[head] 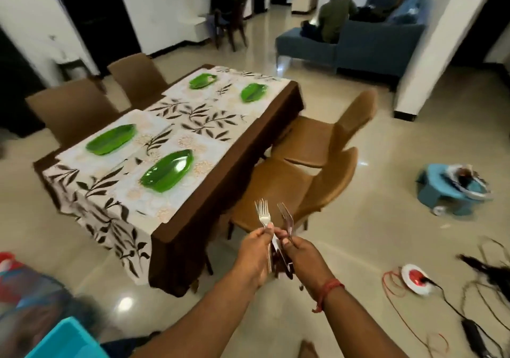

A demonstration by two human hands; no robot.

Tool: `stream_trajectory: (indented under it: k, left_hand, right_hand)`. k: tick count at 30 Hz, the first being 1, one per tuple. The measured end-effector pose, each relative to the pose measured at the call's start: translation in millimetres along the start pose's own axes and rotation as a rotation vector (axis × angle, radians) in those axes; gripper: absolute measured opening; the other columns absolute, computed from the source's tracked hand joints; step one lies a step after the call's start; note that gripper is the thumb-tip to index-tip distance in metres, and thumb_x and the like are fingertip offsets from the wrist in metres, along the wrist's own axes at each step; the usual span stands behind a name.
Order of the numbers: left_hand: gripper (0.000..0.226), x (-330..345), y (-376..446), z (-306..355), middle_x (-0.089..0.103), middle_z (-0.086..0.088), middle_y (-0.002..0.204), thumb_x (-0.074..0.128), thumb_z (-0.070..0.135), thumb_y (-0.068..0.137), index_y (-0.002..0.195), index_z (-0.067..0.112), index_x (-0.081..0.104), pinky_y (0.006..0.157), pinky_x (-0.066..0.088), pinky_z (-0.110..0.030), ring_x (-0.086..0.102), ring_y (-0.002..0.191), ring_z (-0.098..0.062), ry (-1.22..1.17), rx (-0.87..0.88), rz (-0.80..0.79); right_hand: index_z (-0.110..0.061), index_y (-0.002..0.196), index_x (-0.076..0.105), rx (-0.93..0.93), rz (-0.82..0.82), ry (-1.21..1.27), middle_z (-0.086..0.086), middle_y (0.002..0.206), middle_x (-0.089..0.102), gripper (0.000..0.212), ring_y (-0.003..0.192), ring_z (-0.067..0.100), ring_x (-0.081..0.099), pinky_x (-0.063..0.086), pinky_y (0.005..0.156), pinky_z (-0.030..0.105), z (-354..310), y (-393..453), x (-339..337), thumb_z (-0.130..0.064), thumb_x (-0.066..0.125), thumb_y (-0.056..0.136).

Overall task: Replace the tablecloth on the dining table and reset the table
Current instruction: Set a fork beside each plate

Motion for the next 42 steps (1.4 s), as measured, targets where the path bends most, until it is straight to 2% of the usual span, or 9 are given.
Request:
stream_trajectory:
  k: [4,9,15,18,26,31,37,40,42]
  left_hand:
    - [0.024,-52,46,51,0.074,-0.017,0.089,0.054,0.021,0.101,0.096,0.001,0.067,0.084,0.059,-0.046,0.072,0.080,-0.029,-0.200,0.056,0.257]
    - [0.023,-127,68,89,0.072,-0.012,0.078,0.054,0.024,0.102,0.097,0.004,0.065,0.073,0.058,-0.044,0.071,0.071,-0.026,-0.339,0.060,0.487]
    - [0.023,-207,108,127,0.067,-0.012,0.083,0.052,0.024,0.103,0.100,0.005,0.065,0.069,0.058,-0.039,0.067,0.070,-0.024,-0.477,0.106,0.627]
    - [0.021,-248,137,156,0.066,-0.011,0.079,0.050,0.021,0.104,0.103,0.004,0.063,0.070,0.056,-0.038,0.065,0.067,-0.024,-0.546,0.116,0.628]
    - [0.019,-347,192,227,0.058,-0.009,0.072,0.043,0.015,0.104,0.098,0.005,0.058,0.069,0.045,-0.035,0.055,0.064,-0.023,-0.681,0.088,0.619]
    - [0.019,-372,206,238,0.063,-0.010,0.073,0.044,0.012,0.105,0.101,0.003,0.061,0.072,0.051,-0.039,0.060,0.067,-0.024,-0.681,0.078,0.684]
    - [0.016,-394,208,248,0.061,-0.010,0.071,0.045,0.005,0.102,0.095,0.004,0.060,0.069,0.053,-0.038,0.059,0.065,-0.024,-0.701,0.053,0.814]
    - [0.017,-401,216,253,0.060,-0.010,0.074,0.044,0.007,0.103,0.098,0.005,0.059,0.070,0.053,-0.037,0.059,0.067,-0.024,-0.702,0.048,0.900]
    - [0.018,-401,221,254,0.061,-0.010,0.073,0.043,0.008,0.103,0.097,0.005,0.060,0.072,0.053,-0.038,0.059,0.068,-0.024,-0.701,0.057,0.916]
  right_hand:
    - [-0.016,0.101,0.071,0.027,-0.214,-0.100,0.006,0.095,0.075,0.031,0.092,0.024,0.070,0.060,0.078,0.035,-35,82,41,-0.024,0.041,0.106]
    - [-0.012,0.096,0.066,0.026,-0.380,-0.205,0.006,0.072,0.054,0.027,0.057,0.013,0.050,0.043,0.053,0.029,-63,169,106,-0.017,0.041,0.105]
    - [-0.015,0.101,0.066,-0.035,-0.432,-0.283,0.002,0.064,0.047,0.023,0.046,0.011,0.041,0.034,0.045,0.025,-93,266,191,-0.015,0.043,0.105]
    - [-0.013,0.105,0.063,-0.002,-0.434,-0.290,0.003,0.071,0.046,0.023,0.049,0.011,0.043,0.030,0.041,0.022,-109,309,232,-0.014,0.040,0.106]
    - [-0.006,0.110,0.062,0.020,-0.359,-0.365,0.009,0.079,0.053,0.025,0.061,0.020,0.050,0.039,0.054,0.029,-151,420,310,-0.008,0.039,0.103]
    - [-0.003,0.101,0.062,0.005,-0.319,-0.463,0.014,0.080,0.057,0.020,0.061,0.021,0.051,0.041,0.056,0.031,-162,493,326,-0.007,0.043,0.101]
    - [-0.004,0.099,0.067,-0.012,-0.318,-0.740,0.022,0.097,0.069,0.020,0.084,0.038,0.067,0.056,0.086,0.052,-146,589,348,-0.015,0.051,0.095]
    - [0.003,0.105,0.069,-0.123,-0.345,-0.957,0.027,0.111,0.066,0.025,0.104,0.041,0.062,0.049,0.090,0.040,-157,613,359,-0.014,0.053,0.097]
    - [0.003,0.106,0.068,-0.140,-0.366,-1.003,0.027,0.112,0.066,0.024,0.106,0.040,0.060,0.044,0.085,0.036,-160,617,365,-0.013,0.052,0.097]
Point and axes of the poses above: each hand's wrist, its own y-axis towards the middle knuckle, its own x-axis out of the palm, z = x × y, the point moved 10 cm from there along y, towards the middle knuckle
